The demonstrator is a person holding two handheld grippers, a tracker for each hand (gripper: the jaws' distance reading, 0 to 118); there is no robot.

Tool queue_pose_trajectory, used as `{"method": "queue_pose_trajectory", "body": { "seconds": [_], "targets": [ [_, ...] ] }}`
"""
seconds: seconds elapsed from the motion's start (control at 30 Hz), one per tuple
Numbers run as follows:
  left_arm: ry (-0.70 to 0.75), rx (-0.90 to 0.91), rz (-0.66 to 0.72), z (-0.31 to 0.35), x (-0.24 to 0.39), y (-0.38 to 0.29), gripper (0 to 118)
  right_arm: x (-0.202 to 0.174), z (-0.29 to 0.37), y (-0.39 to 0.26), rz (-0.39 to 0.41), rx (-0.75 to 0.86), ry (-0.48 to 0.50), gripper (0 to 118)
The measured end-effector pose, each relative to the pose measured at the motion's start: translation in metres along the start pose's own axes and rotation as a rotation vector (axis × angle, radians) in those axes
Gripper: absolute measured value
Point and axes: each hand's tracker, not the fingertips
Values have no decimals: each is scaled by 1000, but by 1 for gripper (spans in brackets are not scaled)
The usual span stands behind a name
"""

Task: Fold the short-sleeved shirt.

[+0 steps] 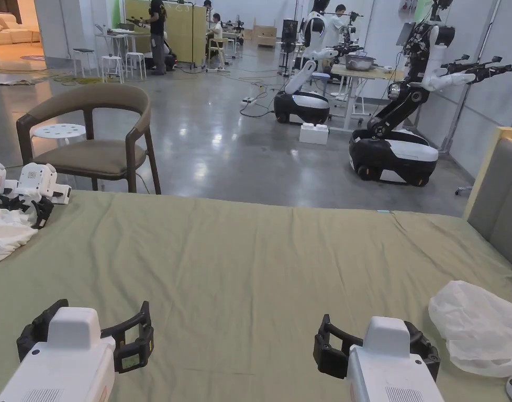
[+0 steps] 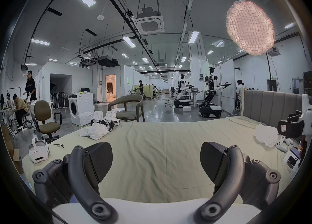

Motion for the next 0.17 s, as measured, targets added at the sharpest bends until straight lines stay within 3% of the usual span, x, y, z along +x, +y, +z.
{"method": "queue_pose_trajectory", "body": {
  "seconds": [0.17],
  "targets": [
    [12,0,7,0,-1,-1,106,-1,-2,-2,1,1,4,112]
  ]
}}
